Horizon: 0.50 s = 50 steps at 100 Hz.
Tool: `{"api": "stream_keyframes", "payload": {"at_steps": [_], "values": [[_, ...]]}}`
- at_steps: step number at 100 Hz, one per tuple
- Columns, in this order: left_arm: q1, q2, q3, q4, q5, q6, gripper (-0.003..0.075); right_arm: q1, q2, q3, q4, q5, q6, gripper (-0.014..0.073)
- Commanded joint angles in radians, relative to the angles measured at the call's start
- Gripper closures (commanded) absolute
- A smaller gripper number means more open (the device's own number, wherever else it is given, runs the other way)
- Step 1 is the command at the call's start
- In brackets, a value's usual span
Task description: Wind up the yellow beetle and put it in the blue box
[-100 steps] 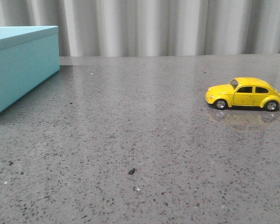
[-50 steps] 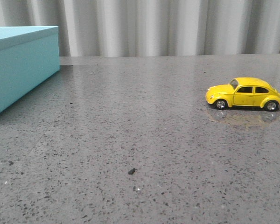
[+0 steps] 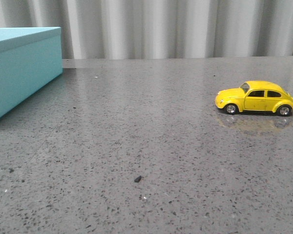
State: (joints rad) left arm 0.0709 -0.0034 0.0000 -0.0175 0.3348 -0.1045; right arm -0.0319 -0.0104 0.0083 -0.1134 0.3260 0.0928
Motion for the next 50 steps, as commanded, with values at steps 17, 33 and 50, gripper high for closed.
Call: {"api": "stream_keyframes", "payload": {"at_steps": [17, 33, 50], "values": [[0.0, -0.032, 0.025, -0.005, -0.046, -0.009, 0.0741, 0.0, -0.02, 0.022, -0.011, -0.013, -0.007, 0.0656], [0.0, -0.032, 0.025, -0.005, -0.102, -0.009, 0.0741, 0.0, -0.02, 0.022, -0.011, -0.044, -0.007, 0.0656], [0.0, -0.032, 0.025, -0.005, -0.134, -0.009, 0.0741, 0.0, -0.02, 0.022, -0.011, -0.166, -0.007, 0.0656]]}}
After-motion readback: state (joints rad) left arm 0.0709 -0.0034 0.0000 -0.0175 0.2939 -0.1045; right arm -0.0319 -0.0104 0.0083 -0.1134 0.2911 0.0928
